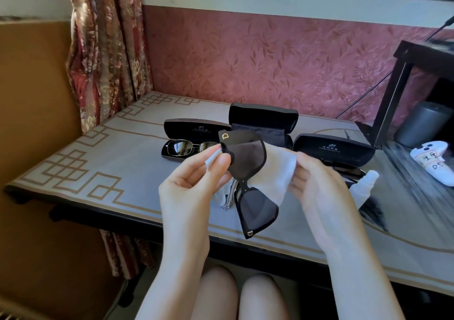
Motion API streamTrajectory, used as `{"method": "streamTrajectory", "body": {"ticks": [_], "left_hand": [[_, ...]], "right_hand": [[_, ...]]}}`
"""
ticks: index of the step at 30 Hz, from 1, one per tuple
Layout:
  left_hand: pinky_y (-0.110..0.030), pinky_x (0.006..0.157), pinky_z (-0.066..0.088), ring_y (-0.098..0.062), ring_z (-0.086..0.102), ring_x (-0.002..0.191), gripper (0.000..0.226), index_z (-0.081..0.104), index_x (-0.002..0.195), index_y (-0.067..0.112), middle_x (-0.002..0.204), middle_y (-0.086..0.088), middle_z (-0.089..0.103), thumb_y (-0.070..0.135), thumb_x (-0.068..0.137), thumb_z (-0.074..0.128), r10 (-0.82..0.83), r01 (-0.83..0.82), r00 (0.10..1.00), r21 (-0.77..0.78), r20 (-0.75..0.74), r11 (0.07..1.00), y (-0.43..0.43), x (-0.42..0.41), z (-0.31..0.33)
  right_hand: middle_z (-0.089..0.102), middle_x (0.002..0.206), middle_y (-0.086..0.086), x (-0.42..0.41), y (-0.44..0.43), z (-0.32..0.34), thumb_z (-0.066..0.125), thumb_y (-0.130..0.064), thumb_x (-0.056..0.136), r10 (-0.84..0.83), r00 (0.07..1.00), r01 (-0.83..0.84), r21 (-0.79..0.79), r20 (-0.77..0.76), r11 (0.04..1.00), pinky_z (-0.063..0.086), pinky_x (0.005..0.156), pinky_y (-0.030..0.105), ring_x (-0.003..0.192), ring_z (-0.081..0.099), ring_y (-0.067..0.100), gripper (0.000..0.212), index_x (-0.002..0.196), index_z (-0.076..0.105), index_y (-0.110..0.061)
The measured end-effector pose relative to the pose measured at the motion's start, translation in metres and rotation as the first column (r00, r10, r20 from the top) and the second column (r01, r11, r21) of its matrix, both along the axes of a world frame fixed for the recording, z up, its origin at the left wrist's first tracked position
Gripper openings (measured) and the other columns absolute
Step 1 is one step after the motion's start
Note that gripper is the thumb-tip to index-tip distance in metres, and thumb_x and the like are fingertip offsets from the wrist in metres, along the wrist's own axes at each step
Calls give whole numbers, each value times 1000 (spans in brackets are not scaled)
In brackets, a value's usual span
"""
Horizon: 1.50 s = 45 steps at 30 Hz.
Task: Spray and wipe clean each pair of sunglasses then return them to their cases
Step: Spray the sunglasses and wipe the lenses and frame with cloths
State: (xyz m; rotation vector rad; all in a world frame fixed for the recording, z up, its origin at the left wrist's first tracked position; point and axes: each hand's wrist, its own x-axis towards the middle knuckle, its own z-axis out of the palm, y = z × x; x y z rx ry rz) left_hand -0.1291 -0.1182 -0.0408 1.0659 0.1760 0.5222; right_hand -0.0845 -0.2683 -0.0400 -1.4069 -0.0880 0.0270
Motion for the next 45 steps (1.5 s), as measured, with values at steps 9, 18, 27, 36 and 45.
{"method": "streamTrajectory", "body": {"ticks": [9,18,27,36,45], "left_hand": [[-26,80,57,-17,72,93,28,74,97,13,95,-3,76,18,69,72,-5,5,1000,14,2,1000,5,2,0],[-19,72,56,-13,72,91,26,73,94,16,92,-1,77,19,68,72,-43,43,999,28,-5,999,4,1,0],[-20,70,57,-14,73,86,23,71,94,14,85,-1,76,14,71,69,-43,43,999,-36,15,998,2,1,-1],[-24,77,58,-18,72,94,25,72,98,13,94,-3,76,15,73,69,-87,87,996,16,13,996,2,1,-1],[-20,71,56,-15,73,87,22,72,94,17,90,-2,77,15,73,69,-112,110,993,67,29,992,2,2,0]], "right_hand": [[76,91,5,1,-3,-1,77,-36,57,19,997,-13,-82,69,997,48,98,39,90,68,19,42,91,74,-11],[73,73,-9,-1,17,28,70,-13,82,-5,953,29,-74,303,997,47,70,14,71,64,3,9,80,75,-20],[67,86,-13,-9,23,11,55,-22,97,85,824,171,-389,560,905,36,85,9,94,55,4,20,97,73,-29],[68,101,-7,3,22,11,80,-30,67,34,963,44,-278,269,959,51,84,23,81,65,6,43,107,65,-25],[76,92,-2,2,21,15,78,-44,52,64,997,-50,-236,53,970,48,67,10,83,70,4,58,103,66,-19]]}}
